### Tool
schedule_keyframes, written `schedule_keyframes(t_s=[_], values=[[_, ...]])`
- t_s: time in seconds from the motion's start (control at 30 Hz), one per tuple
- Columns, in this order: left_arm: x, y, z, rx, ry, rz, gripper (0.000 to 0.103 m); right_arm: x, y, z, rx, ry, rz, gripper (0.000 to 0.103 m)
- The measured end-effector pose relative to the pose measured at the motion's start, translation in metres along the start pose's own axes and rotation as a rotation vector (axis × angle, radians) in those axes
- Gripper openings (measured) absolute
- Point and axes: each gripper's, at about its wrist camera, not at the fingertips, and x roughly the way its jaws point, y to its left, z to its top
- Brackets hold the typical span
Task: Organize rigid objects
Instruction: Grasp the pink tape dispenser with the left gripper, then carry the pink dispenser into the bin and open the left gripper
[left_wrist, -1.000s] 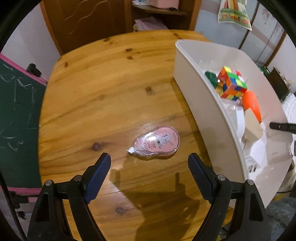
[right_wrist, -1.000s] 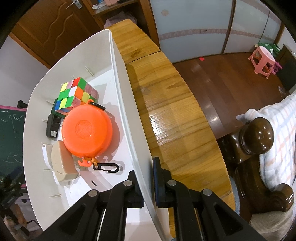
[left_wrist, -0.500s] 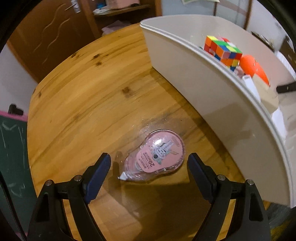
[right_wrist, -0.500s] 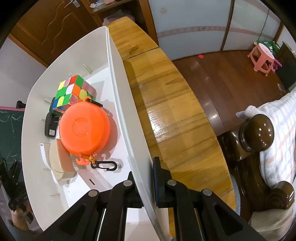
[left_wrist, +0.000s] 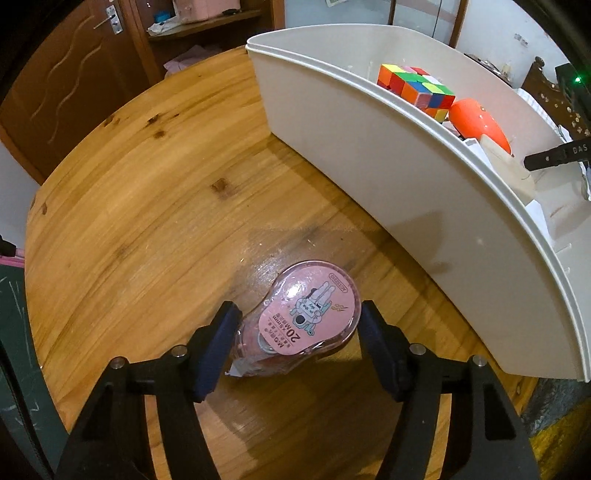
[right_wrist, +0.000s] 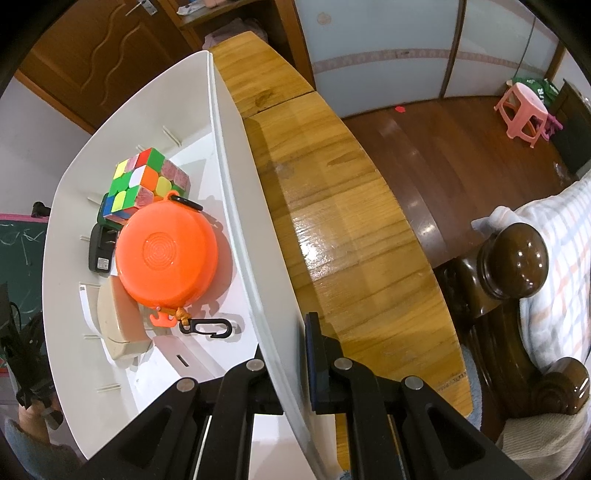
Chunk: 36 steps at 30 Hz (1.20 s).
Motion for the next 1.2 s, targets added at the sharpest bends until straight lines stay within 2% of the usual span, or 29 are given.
schedule_keyframes(t_s=[0.23, 0.43, 0.53, 0.7, 0.83, 1.0, 1.2], values=[[-0.015, -0.001, -0.009, -0.115, -0.064, -0.008, 0.07, 0.004, -0.002, -0.001, 0.004, 0.005, 0.004, 0.007], [-0.054, -0.002, -0.009, -0.174, -0.111, 0.034, 0.07, 0.005, -0.001, -0.001, 0.004, 0.004, 0.008, 0.007], [-0.077, -0.009, -0.002, -0.191, -0.111, 0.022, 0.07, 0.005, -0.002, -0.002, 0.004, 0.002, 0.012, 0.007], [-0.125, -0.04, 0.025, -0.146, -0.174, 0.045, 0.07, 0.005, -0.004, -0.002, 0.001, -0.002, 0.019, 0.007], [-0.15, -0.06, 0.055, -0.129, -0.216, 0.011, 0.07, 0.004, -0.005, -0.002, -0.001, -0.002, 0.027, 0.007], [-0.164, -0.079, 0.089, -0.133, -0.245, 0.0, 0.07, 0.004, -0.007, -0.003, -0.009, -0.009, 0.044, 0.008], [-0.155, -0.092, 0.12, -0.181, -0.245, -0.03, 0.07, 0.005, -0.009, -0.005, -0.022, -0.014, 0.061, 0.008]])
